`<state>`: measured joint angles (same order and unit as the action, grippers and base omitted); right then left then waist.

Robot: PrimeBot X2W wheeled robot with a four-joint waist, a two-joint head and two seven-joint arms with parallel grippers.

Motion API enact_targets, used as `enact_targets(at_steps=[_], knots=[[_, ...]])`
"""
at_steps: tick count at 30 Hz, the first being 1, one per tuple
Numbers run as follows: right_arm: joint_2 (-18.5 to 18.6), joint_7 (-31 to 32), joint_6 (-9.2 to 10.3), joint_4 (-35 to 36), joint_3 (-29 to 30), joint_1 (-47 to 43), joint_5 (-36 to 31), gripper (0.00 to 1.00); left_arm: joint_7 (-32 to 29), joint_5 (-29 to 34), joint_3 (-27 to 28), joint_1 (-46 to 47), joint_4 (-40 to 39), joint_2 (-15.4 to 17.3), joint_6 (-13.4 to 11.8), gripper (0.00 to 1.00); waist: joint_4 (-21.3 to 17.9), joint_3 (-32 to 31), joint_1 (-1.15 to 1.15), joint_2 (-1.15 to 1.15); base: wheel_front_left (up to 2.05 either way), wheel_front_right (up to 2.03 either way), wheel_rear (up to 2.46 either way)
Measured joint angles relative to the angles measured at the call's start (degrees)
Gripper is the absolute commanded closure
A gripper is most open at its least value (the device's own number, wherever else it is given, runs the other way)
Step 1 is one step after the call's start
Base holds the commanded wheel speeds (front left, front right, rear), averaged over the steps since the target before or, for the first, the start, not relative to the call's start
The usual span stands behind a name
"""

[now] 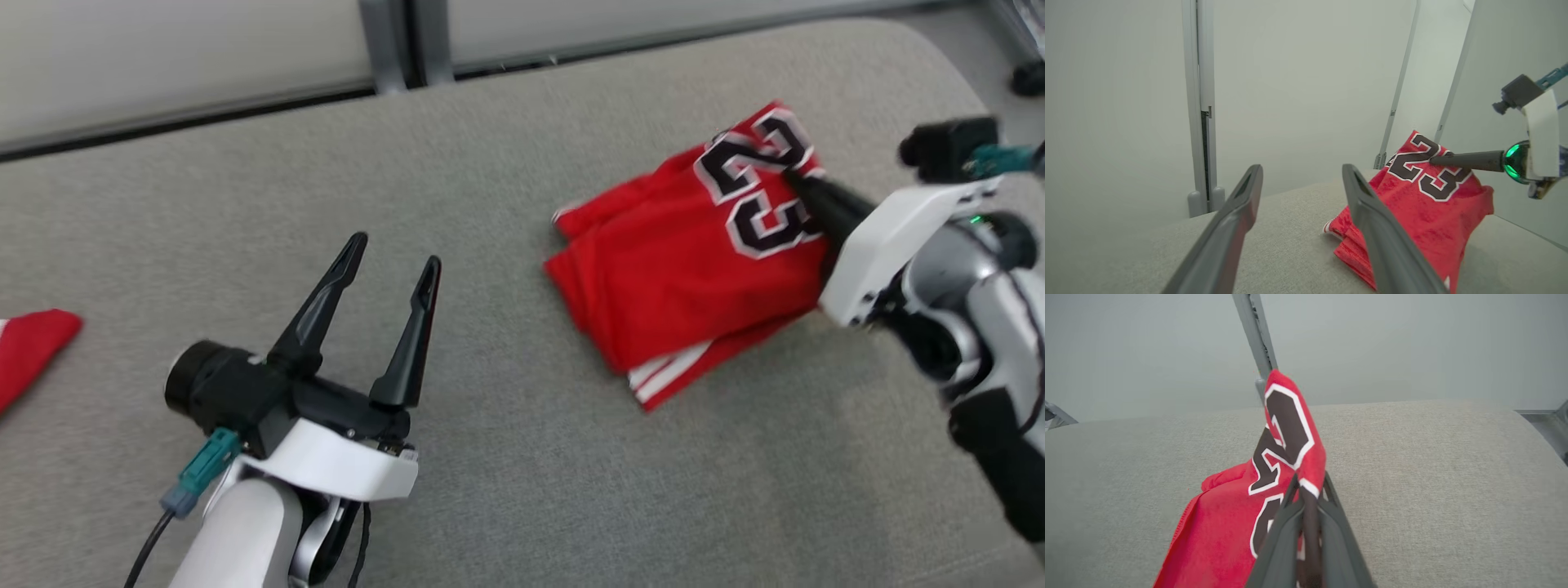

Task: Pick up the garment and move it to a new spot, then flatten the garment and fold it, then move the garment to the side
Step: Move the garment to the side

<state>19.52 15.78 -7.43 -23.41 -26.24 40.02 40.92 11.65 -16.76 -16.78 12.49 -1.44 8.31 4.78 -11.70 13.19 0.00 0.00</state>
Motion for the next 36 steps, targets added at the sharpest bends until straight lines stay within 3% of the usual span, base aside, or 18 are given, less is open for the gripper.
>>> enact_targets(at_steps=[10, 17, 18, 19, 20, 29, 36], knots=[[5.87, -5.33, 0.0, -7.39, 4.0, 9.34, 1.83, 1.0, -2.43, 1.07, -1.67, 4.75, -1.35, 2.25, 0.79, 0.0, -5.83, 10.34, 0.0, 0.0, 0.0, 0.0, 0.0], [7.77, -8.94, -0.07, -18.35, 6.25, 15.63, -2.2, 1.0, -3.46, 1.31, -1.77, 6.54, -1.82, 3.92, 1.0, 0.0, -8.12, 15.48, 0.0, 0.0, 0.0, 0.0, 0.0], [7.84, -9.55, -0.07, -20.22, 6.47, 16.49, -3.18, 0.81, -3.5, 1.32, -1.8, 6.76, -1.88, 4.06, 1.04, 0.0, -8.19, 16.0, 0.0, 0.0, 0.0, 0.0, 0.0], [7.99, -9.93, -0.07, -21.94, 6.3, 17.27, -4.71, 0.55, -3.52, 1.32, -1.82, 6.82, -1.89, 4.22, 1.05, 0.0, -8.15, 16.39, 0.0, 0.0, 0.0, 0.0, 0.0], [7.8, -11.14, -0.07, -23.4, 6.67, 17.92, -5.71, 0.0, -3.56, 1.31, -1.78, 6.84, -1.83, 4.31, 1.07, 0.0, -7.95, 16.62, 0.0, 0.0, 0.0, 0.0, 0.0], [5.35, -27.11, -0.05, -33.87, 11.34, 21.73, -14.83, 0.0, -0.86, 0.09, -0.82, 6.19, 0.27, 3.71, 0.16, 0.0, -5.06, 13.72, 0.0, 0.0, 0.0, 0.0, 0.0], [1.74, -30.48, -0.07, -29.26, 10.53, 17.29, -16.38, 0.0, 1.59, -1.71, 1.67, 1.91, 2.16, 3.12, -1.69, 0.0, -2.43, 6.92, 0.0, 0.0, 0.0, 0.0, 0.0]])
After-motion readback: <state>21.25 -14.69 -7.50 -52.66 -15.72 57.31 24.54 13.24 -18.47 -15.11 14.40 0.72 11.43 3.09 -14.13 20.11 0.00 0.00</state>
